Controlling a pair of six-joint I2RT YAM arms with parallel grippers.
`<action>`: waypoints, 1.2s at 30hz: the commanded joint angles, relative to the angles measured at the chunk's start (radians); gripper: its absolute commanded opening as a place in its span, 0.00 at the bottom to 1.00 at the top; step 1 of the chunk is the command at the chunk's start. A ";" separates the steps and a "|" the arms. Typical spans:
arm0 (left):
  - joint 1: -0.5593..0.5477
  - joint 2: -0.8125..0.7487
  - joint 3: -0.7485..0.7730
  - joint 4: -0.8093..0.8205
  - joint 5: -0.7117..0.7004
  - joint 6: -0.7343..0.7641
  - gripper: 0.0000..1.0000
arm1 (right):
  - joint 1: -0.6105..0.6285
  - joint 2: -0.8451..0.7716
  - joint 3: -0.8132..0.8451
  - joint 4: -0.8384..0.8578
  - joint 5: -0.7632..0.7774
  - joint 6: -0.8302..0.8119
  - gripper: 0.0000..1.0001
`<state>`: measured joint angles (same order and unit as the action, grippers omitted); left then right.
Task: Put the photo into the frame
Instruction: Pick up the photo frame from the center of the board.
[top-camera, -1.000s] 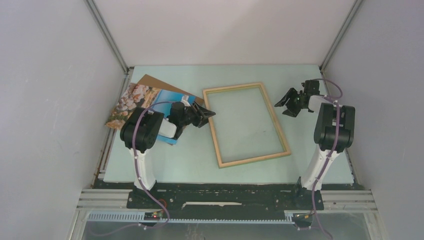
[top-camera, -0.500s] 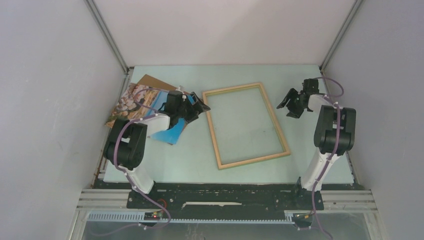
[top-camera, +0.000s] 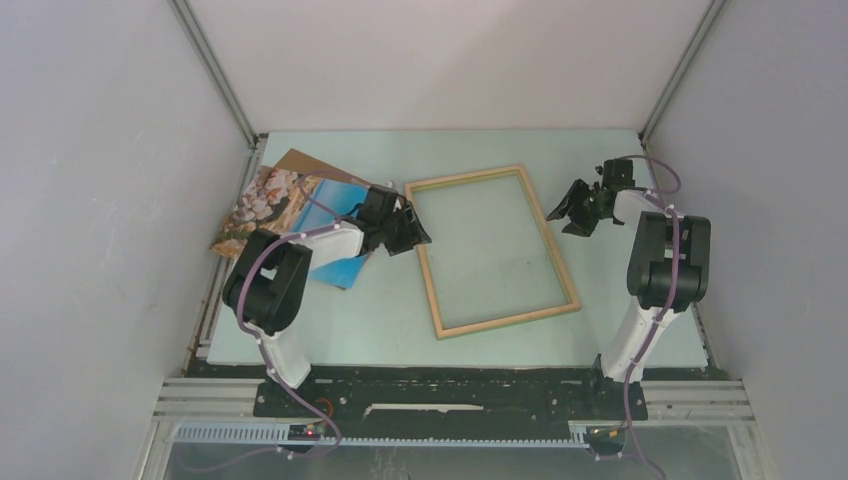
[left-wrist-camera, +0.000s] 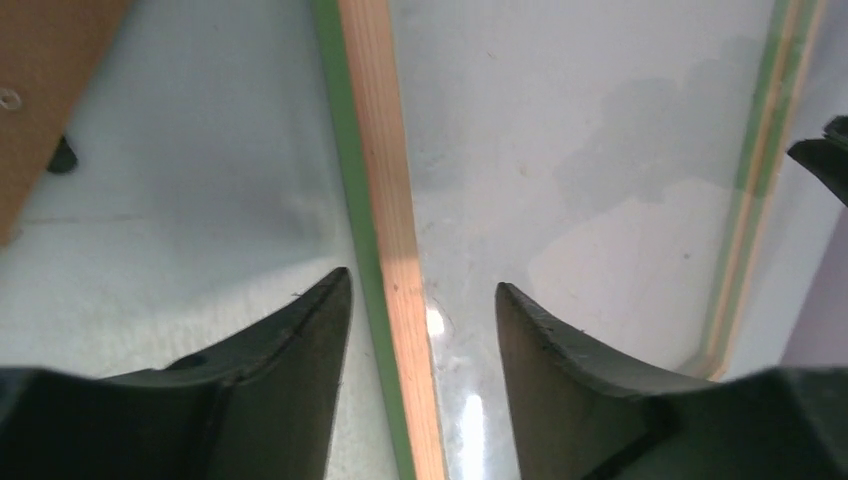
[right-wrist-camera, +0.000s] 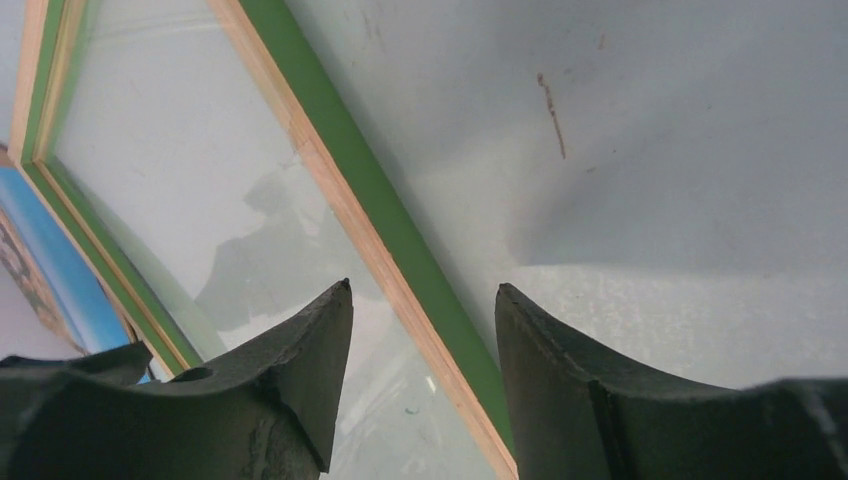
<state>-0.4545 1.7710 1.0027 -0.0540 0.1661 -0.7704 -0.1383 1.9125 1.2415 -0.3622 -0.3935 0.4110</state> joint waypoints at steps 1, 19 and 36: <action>-0.003 0.052 0.105 -0.055 -0.079 0.038 0.55 | 0.013 -0.010 -0.007 0.025 -0.076 -0.004 0.60; -0.018 0.153 0.239 -0.175 -0.147 0.067 0.33 | 0.053 -0.049 -0.008 0.009 0.008 -0.019 0.58; -0.024 0.073 0.265 -0.192 -0.054 0.107 0.01 | 0.365 -0.308 -0.061 -0.107 0.258 -0.030 0.72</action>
<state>-0.4706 1.9148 1.2530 -0.2531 0.0662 -0.6708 0.1219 1.7004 1.2236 -0.4446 -0.1425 0.3820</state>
